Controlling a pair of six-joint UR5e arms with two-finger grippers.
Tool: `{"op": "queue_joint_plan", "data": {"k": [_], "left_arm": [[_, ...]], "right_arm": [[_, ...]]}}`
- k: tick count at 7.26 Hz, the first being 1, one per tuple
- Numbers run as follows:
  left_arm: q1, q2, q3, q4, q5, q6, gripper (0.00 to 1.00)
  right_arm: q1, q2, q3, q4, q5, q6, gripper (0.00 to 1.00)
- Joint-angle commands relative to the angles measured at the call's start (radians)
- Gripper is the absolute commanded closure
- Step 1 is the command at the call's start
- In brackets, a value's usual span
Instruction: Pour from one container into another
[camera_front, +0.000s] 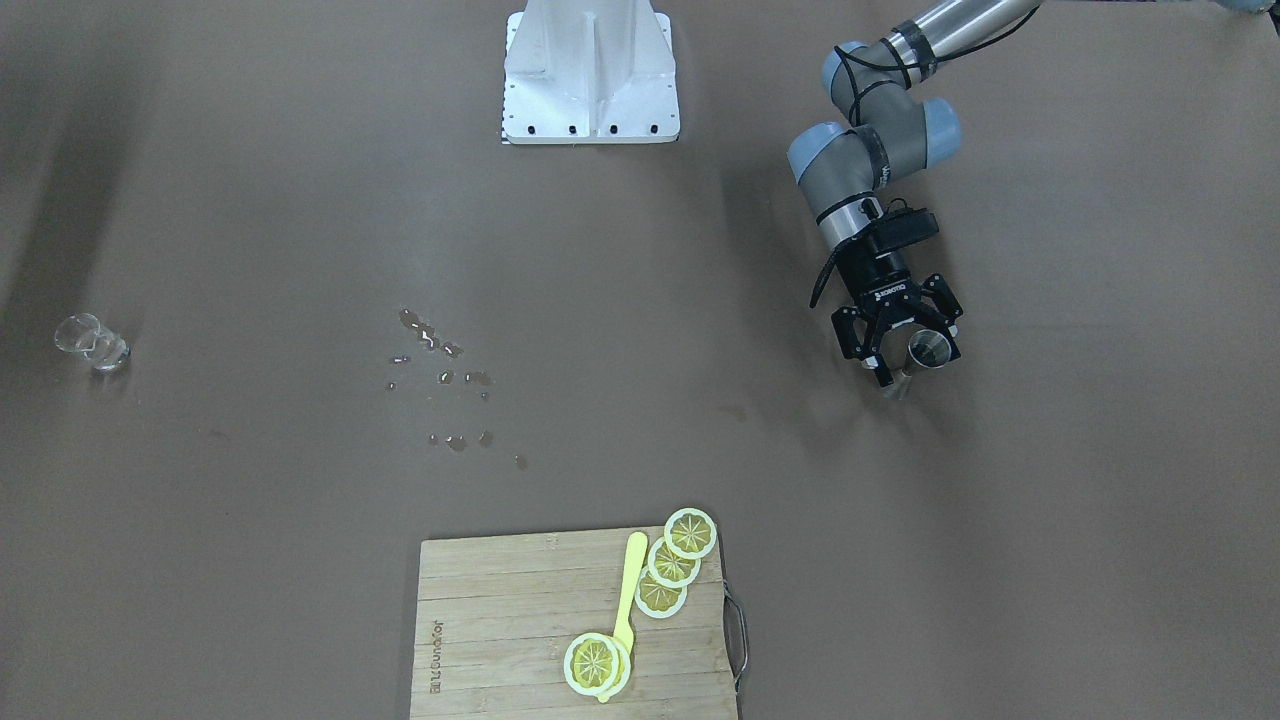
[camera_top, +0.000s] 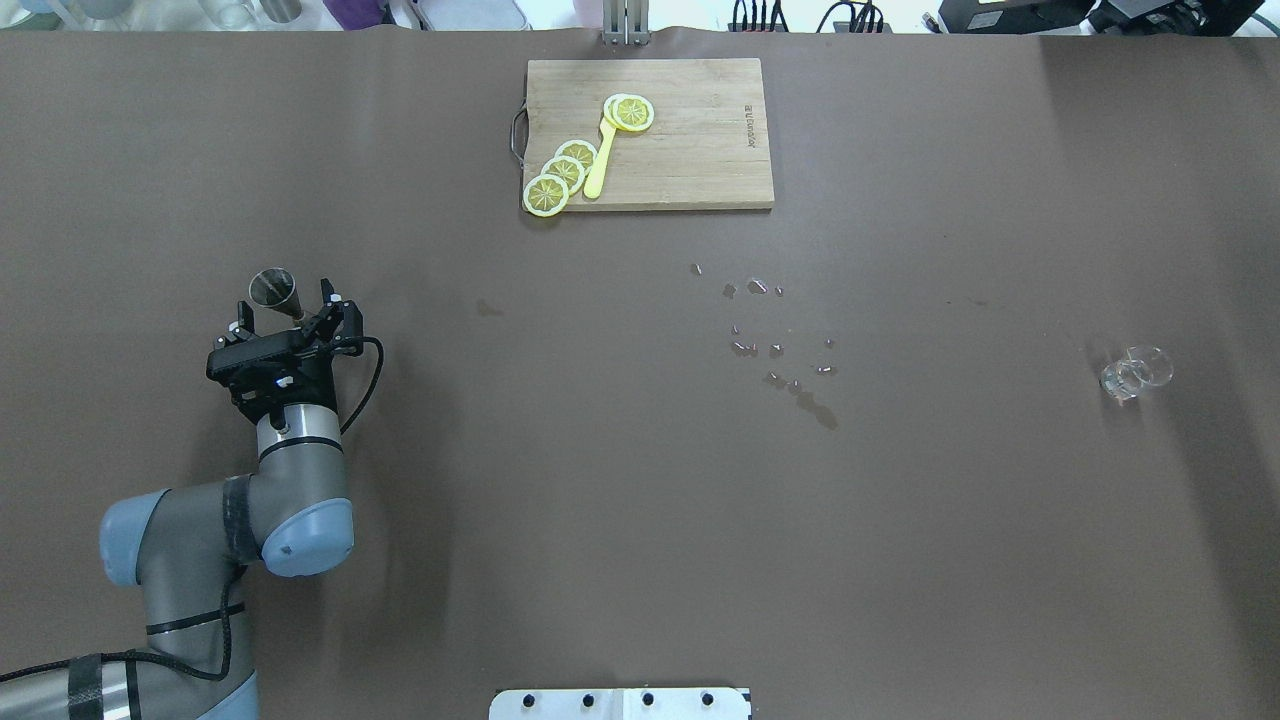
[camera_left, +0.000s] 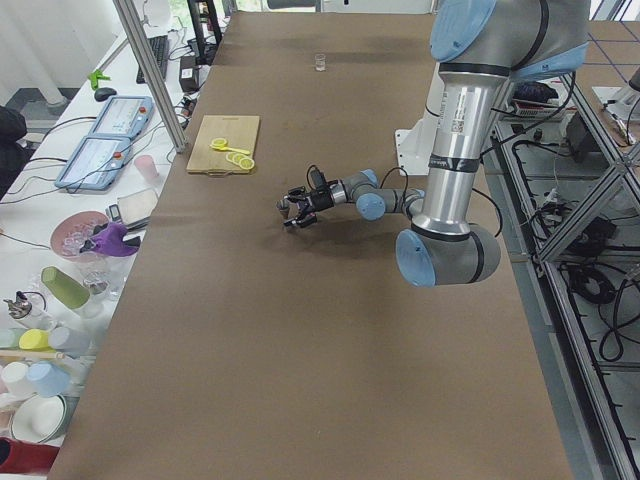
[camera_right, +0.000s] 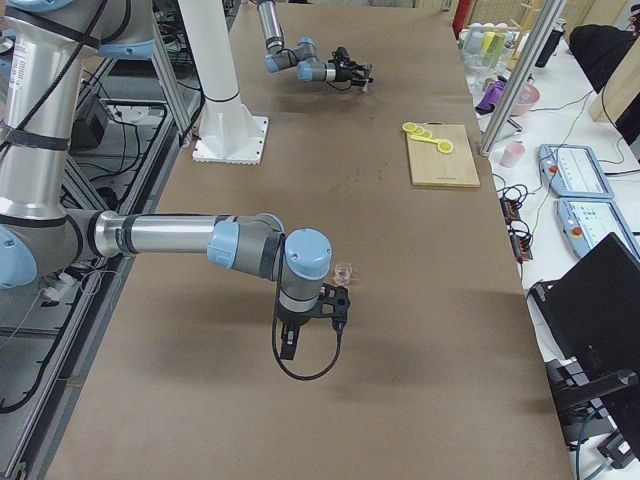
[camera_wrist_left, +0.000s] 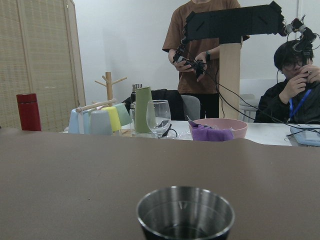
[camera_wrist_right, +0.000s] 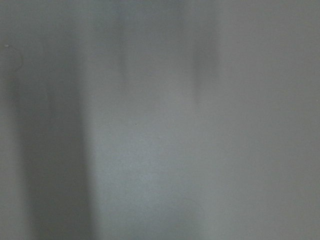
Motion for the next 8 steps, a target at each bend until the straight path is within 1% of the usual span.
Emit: {"op": "queue_joint_plan", "data": {"k": [1, 3, 4, 5, 6, 8], "left_arm": [[-0.001, 0.001, -0.031, 0.001, 0.0, 0.008, 0.03], [-0.003, 0.025, -0.076, 0.007, 0.003, 0.036, 0.03], [-0.001, 0.064, -0.129, 0.007, 0.003, 0.063, 0.03], [-0.001, 0.099, -0.168, 0.007, 0.003, 0.073, 0.03], [-0.003, 0.107, -0.186, 0.01, 0.009, 0.076, 0.03], [-0.007, 0.11, -0.248, 0.009, 0.005, 0.172, 0.03]], "right_arm": [[0.001, 0.001, 0.002, 0.004, 0.057, 0.012, 0.0], [0.001, 0.004, -0.001, 0.033, 0.063, 0.011, 0.0], [0.001, 0.017, 0.001, 0.069, 0.068, 0.012, 0.0], [0.001, 0.017, 0.001, 0.073, 0.1, 0.012, 0.0], [0.001, 0.019, 0.002, 0.082, 0.114, 0.006, 0.0], [0.001, 0.016, -0.02, 0.086, 0.103, 0.006, 0.0]]}}
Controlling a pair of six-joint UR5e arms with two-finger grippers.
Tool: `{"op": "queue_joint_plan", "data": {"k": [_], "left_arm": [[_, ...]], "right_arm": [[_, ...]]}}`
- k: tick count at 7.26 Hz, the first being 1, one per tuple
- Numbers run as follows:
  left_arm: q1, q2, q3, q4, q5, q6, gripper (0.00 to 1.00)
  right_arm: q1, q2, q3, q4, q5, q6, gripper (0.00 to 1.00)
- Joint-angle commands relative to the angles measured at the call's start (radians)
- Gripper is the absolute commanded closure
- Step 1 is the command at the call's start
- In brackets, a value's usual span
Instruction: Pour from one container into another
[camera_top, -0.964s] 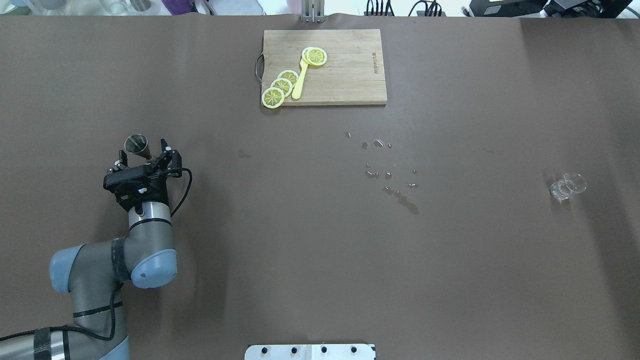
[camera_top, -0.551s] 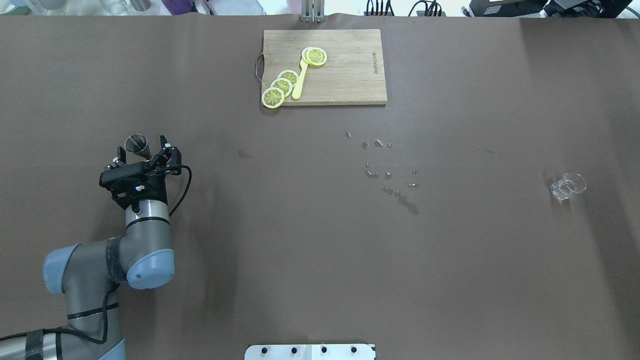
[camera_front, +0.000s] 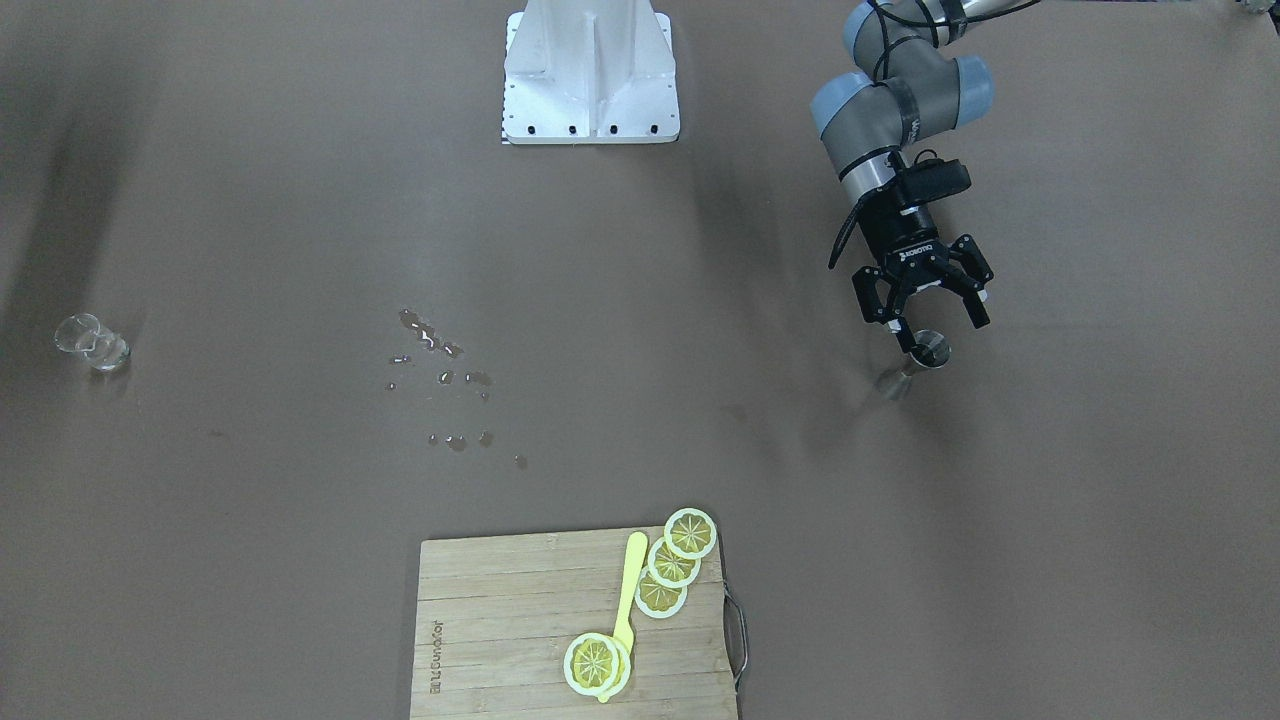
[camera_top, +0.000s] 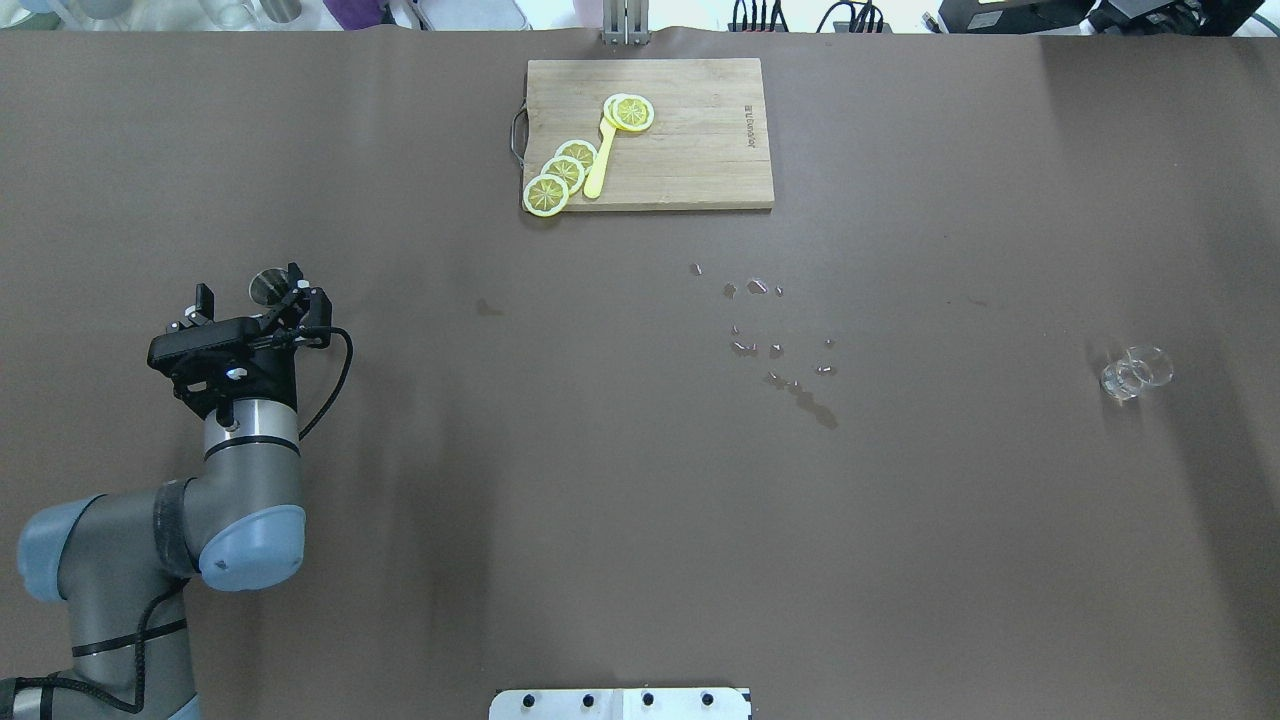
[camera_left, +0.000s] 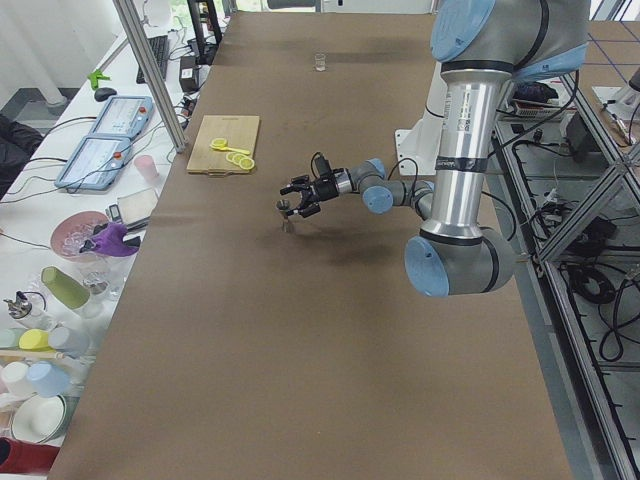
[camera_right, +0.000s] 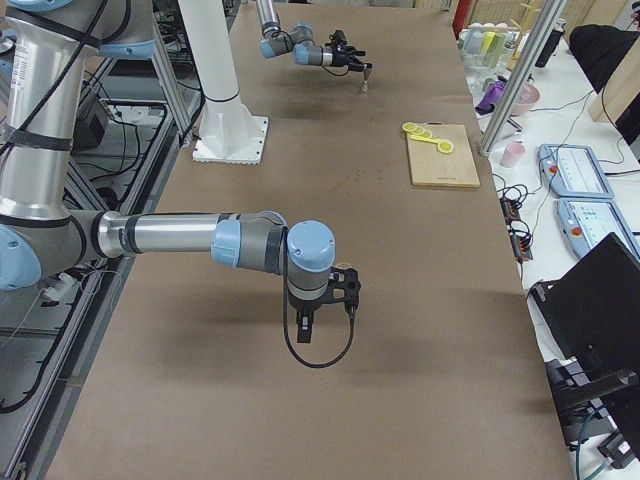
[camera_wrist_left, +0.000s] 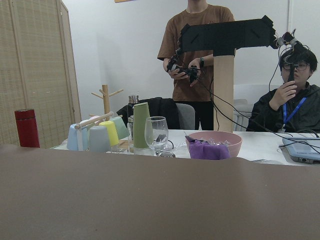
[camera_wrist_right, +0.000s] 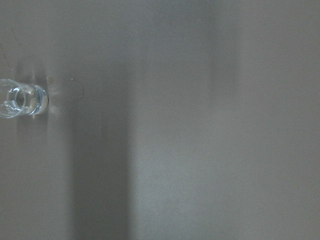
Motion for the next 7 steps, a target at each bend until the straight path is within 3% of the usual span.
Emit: {"op": "queue_joint_plan", "data": {"k": [1, 2, 4, 7], "left_arm": [[-0.007, 0.001, -0.057, -0.005, -0.011, 0.124, 0.03], [-0.009, -0.003, -0.077, -0.008, -0.025, 0.199, 0.03], [-0.014, -0.016, -0.124, -0.009, -0.141, 0.329, 0.03], [-0.075, -0.144, -0.129, -0.043, -0.404, 0.539, 0.03]], "right_arm": [[0.0, 0.006, -0.026, 0.005, -0.011, -0.001, 0.0], [-0.002, 0.012, -0.026, 0.005, -0.043, -0.004, 0.0], [-0.002, 0.021, -0.03, 0.019, -0.053, 0.002, 0.0], [-0.002, 0.021, -0.028, 0.019, -0.051, -0.005, 0.0]]}}
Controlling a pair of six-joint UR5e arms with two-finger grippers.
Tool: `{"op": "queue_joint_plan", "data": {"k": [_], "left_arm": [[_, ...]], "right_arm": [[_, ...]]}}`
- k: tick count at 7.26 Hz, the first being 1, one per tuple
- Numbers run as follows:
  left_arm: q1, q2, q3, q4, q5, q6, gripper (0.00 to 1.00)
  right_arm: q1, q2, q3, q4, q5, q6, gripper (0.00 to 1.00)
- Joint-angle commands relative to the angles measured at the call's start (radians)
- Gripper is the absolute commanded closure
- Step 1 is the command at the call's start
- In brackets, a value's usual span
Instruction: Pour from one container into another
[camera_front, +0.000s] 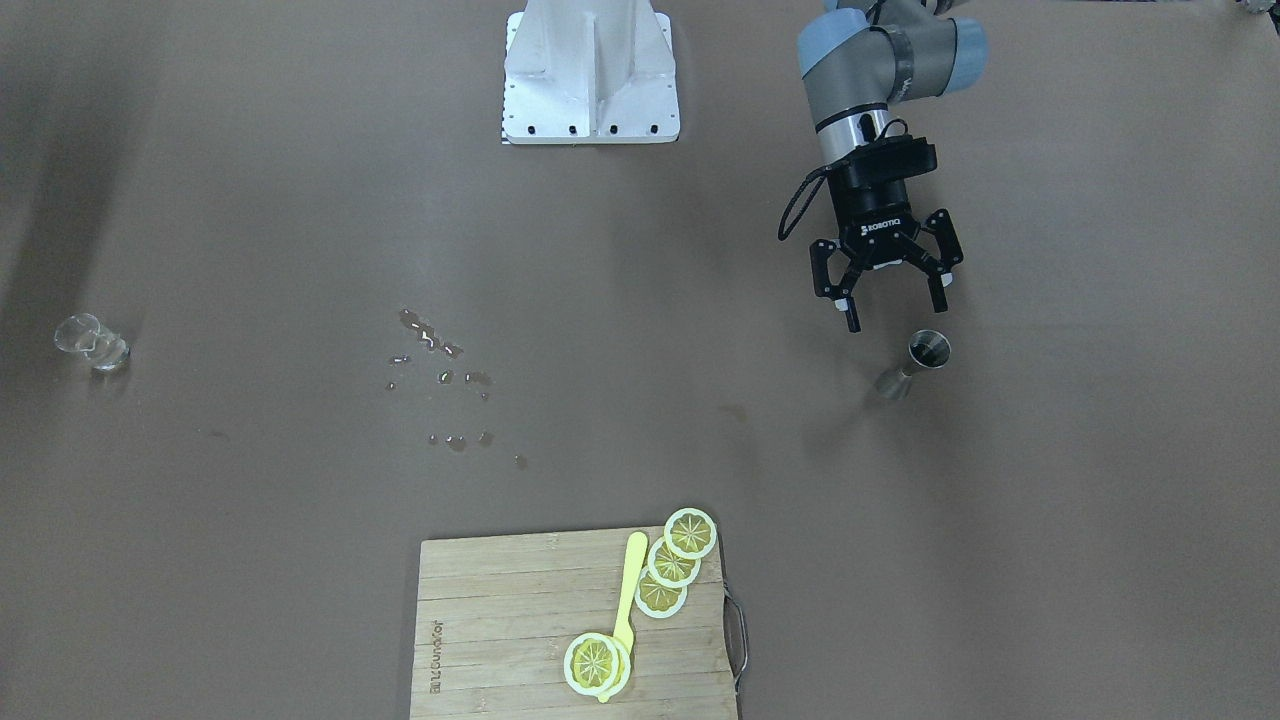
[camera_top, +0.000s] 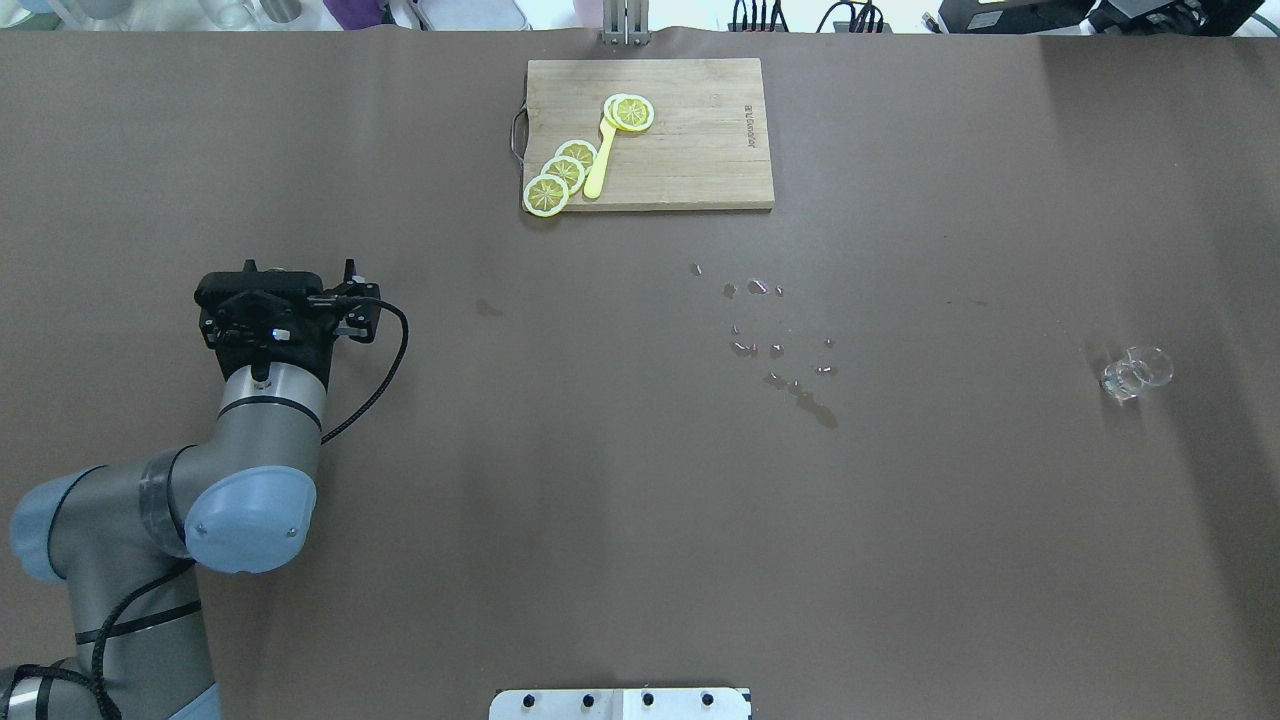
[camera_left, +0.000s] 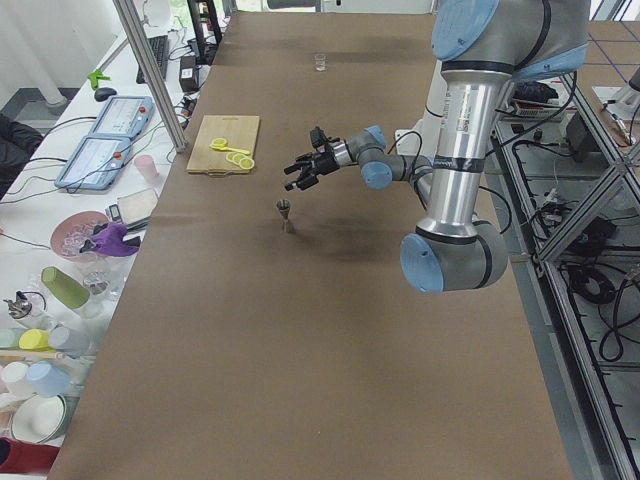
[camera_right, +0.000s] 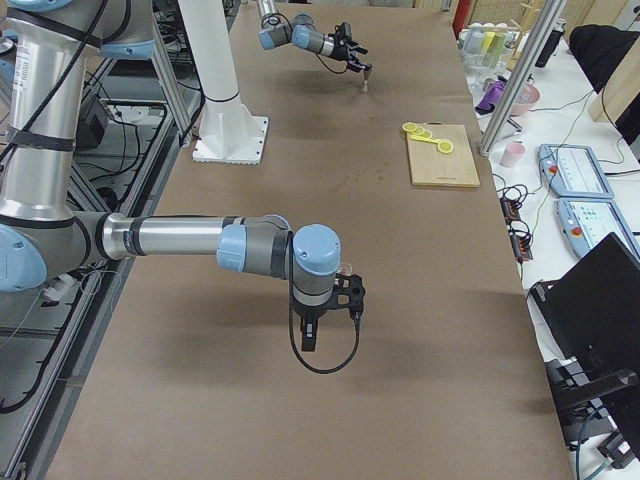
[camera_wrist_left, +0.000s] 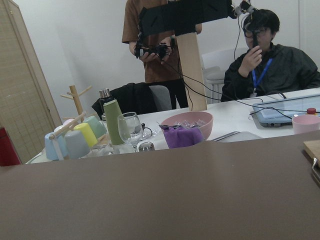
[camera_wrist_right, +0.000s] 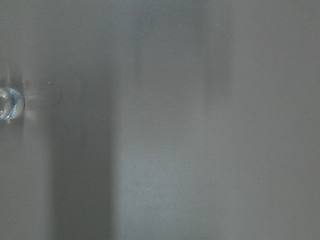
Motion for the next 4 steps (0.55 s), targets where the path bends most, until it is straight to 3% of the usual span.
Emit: {"op": "queue_joint_plan", "data": {"k": [1, 4], "left_arm": [[-0.054, -0.095, 0.002, -0.019, -0.213, 0.166, 0.03], [-0.16, -0.202, 0.02, -0.01, -0.515, 0.428, 0.03]], "right_arm": [[0.0, -0.001, 0.001, 0.0, 0.001, -0.004, 0.0], [0.0, -0.001, 0.001, 0.0, 0.001, -0.006, 0.0]]}}
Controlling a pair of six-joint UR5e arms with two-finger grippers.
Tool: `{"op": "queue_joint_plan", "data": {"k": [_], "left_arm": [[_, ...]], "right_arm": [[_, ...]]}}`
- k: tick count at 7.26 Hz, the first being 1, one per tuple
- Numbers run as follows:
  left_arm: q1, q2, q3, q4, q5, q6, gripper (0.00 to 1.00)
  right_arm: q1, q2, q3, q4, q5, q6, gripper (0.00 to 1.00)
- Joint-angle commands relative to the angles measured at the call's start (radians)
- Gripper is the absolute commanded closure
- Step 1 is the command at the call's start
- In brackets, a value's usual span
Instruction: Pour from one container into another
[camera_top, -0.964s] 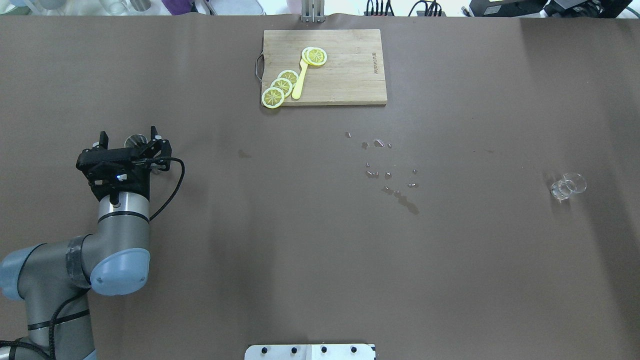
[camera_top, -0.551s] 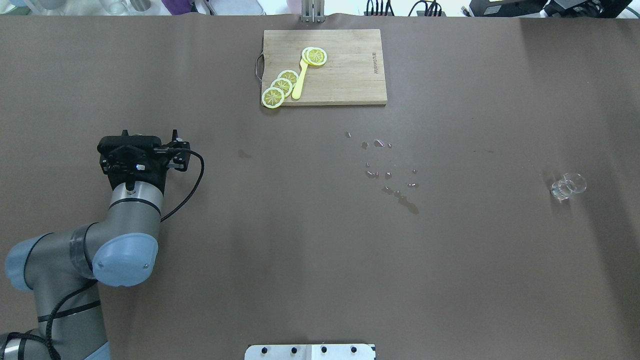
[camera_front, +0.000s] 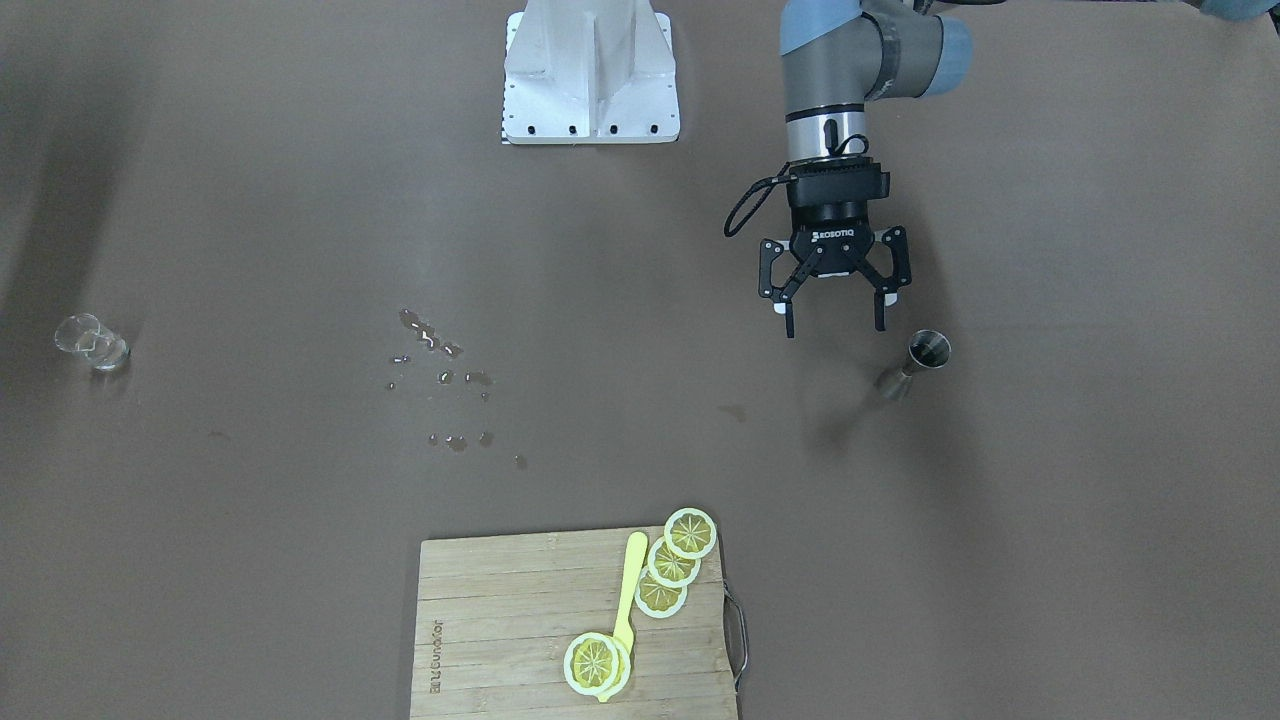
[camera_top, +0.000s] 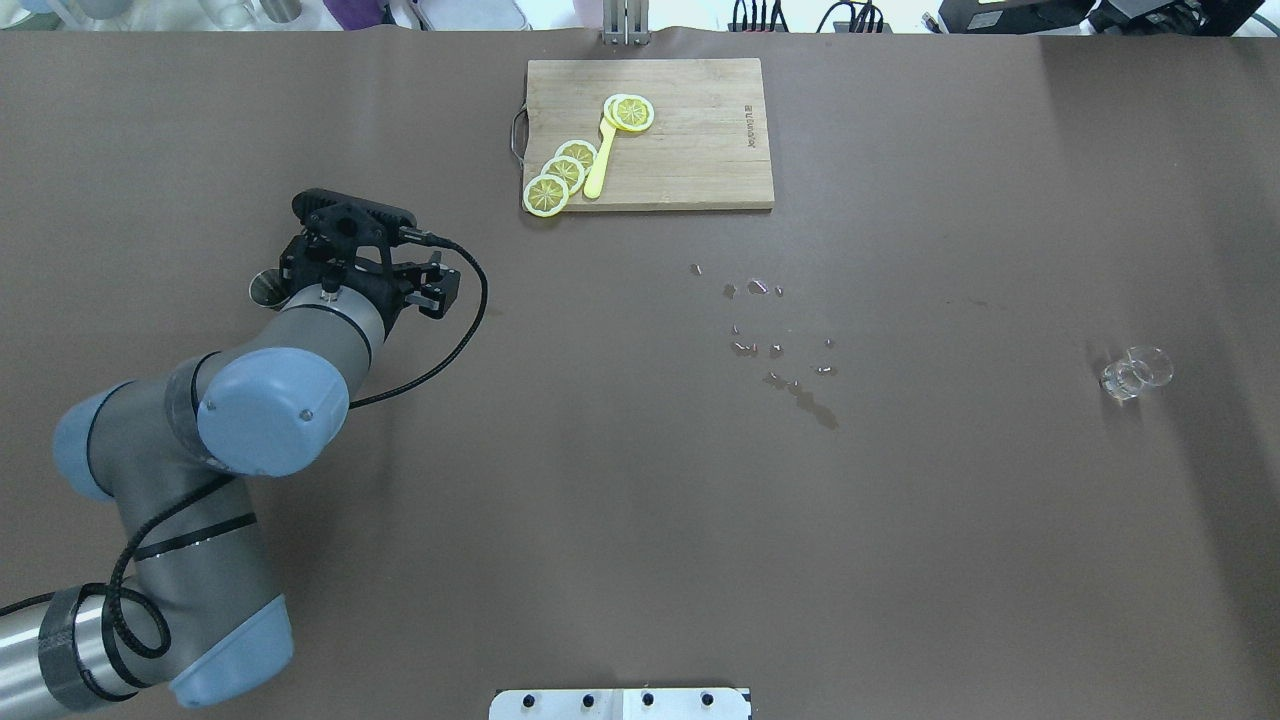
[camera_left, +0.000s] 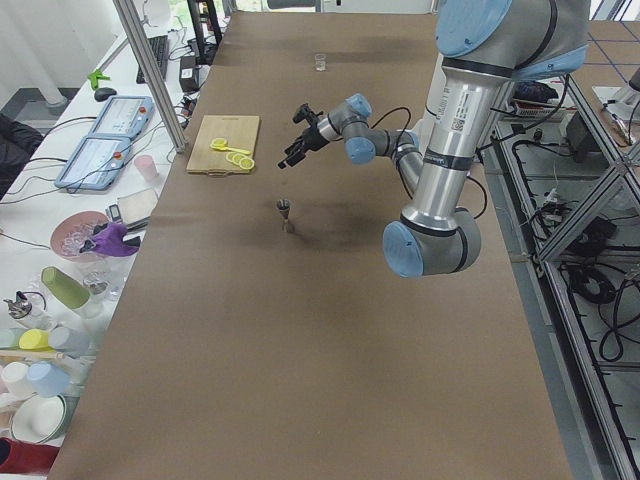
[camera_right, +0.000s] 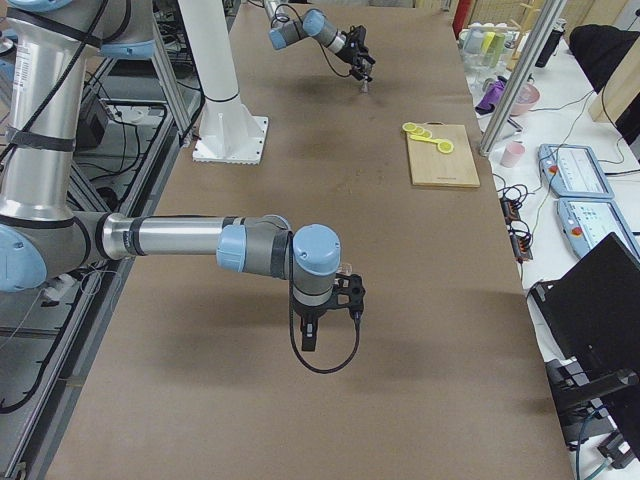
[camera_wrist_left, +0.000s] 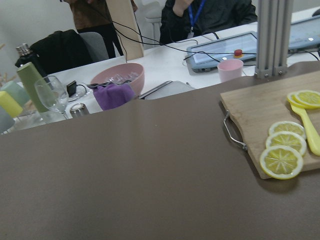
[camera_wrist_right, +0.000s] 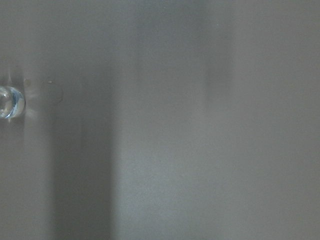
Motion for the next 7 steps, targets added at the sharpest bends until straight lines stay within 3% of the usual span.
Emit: {"op": "queue_joint_plan", "data": {"k": [1, 4, 7], "left_arm": [[-0.07, -0.065, 0.015, 0.006, -0.24, 0.163, 0.03], [-0.185, -0.096, 0.056, 0.006, -0.537, 0.352, 0.03], [-0.413, -0.09, 0.094, 0.007, -0.888, 0.487, 0.04]], "right_arm": [[0.0, 0.0, 0.0, 0.0, 0.002, 0.001, 0.0], [0.0, 0.0, 0.0, 0.0, 0.008, 0.001, 0.0], [0.0, 0.001, 0.0, 0.0, 0.006, 0.0, 0.0]]}}
